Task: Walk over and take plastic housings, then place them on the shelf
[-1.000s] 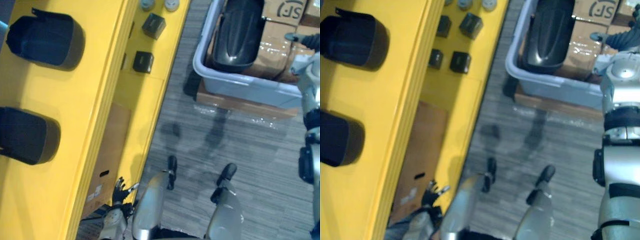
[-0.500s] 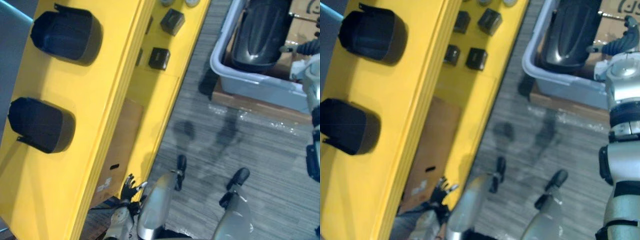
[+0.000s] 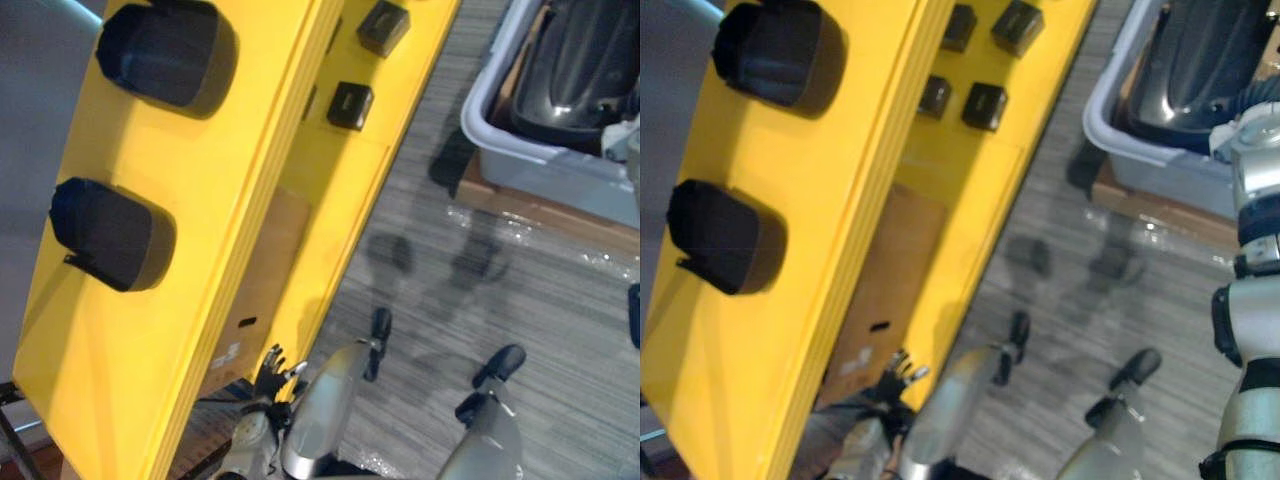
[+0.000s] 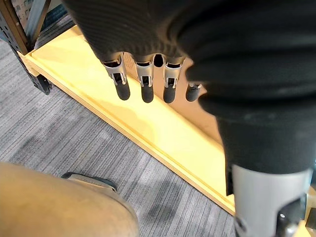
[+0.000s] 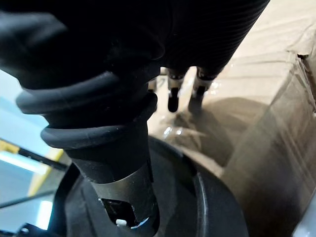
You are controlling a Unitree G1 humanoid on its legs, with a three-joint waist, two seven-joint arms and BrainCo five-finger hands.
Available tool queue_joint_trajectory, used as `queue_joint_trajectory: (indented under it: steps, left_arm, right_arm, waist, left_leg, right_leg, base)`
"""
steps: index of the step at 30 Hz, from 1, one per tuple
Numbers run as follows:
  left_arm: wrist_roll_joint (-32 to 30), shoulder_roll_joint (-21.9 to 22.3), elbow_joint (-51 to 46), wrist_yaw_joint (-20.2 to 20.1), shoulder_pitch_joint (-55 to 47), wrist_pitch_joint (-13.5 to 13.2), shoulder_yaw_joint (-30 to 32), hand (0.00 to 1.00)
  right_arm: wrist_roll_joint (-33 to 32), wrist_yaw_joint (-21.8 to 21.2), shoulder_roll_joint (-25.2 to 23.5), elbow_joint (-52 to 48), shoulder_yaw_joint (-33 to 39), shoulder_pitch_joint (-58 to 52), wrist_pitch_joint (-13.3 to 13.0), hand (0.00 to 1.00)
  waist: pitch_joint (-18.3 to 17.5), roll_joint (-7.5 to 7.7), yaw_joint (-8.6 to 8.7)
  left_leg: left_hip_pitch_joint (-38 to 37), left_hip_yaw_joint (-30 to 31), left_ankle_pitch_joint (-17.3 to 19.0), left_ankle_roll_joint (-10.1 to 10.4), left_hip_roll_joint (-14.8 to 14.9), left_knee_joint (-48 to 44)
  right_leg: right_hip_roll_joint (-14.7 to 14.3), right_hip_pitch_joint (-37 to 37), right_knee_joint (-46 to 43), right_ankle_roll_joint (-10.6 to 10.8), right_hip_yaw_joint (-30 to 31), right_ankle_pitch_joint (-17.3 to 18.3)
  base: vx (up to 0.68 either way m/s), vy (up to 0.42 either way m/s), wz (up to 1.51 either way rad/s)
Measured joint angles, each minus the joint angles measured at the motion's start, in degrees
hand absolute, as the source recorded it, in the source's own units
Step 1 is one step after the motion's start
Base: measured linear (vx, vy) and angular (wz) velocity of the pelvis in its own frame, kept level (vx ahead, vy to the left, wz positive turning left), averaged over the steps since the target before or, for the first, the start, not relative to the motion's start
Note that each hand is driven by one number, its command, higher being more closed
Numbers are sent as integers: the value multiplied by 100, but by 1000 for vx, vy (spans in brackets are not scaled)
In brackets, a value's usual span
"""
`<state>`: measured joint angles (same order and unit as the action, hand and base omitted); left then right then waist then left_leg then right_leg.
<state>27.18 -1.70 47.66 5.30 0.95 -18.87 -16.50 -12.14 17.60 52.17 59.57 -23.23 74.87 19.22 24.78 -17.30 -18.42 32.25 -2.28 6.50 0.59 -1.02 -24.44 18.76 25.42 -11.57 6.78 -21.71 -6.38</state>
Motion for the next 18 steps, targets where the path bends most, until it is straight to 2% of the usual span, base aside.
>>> queue_joint_trajectory:
  steps: [7,11,13,16,18]
  left_arm:
    - [20,0,22,9,0,-24,-47,0]
    - [165,3,27,6,0,-21,-183,0]
    - [165,3,26,5,0,-21,-185,0]
    - [168,2,26,2,0,-42,-185,0]
    - [163,2,27,2,-1,-71,-193,0]
  right_arm:
    - [-5,129,90,47,14,-30,293,100]
    - [59,138,107,61,24,-39,366,100]
    - [139,153,105,63,24,-44,468,100]
    - [255,401,101,77,22,-124,763,100]
    - [378,516,102,109,22,-138,827,100]
  waist:
    - [-31,-40,-38]
    - [-95,-125,-147]
    - [-97,-127,-151]
    - [-97,-127,-169]
    - [-97,-127,-176]
  left_leg:
    - [3,-12,-2,-1,1,33]
    - [-2,-9,-2,-1,-1,41]
    - [-2,-9,-2,-1,-2,44]
    - [-4,-8,-2,-1,-4,44]
    - [-3,-8,-2,-2,-5,44]
  right_leg:
    - [-2,19,19,18,-1,-11]
    - [0,24,19,16,-6,-10]
    - [1,24,19,0,-7,0]
    - [7,19,18,-5,-13,3]
    - [9,17,18,-5,-15,3]
  base:
    - [0,0,0]
    - [0,0,0]
    - [-16,-1,0]
    - [0,0,0]
    - [0,0,0]
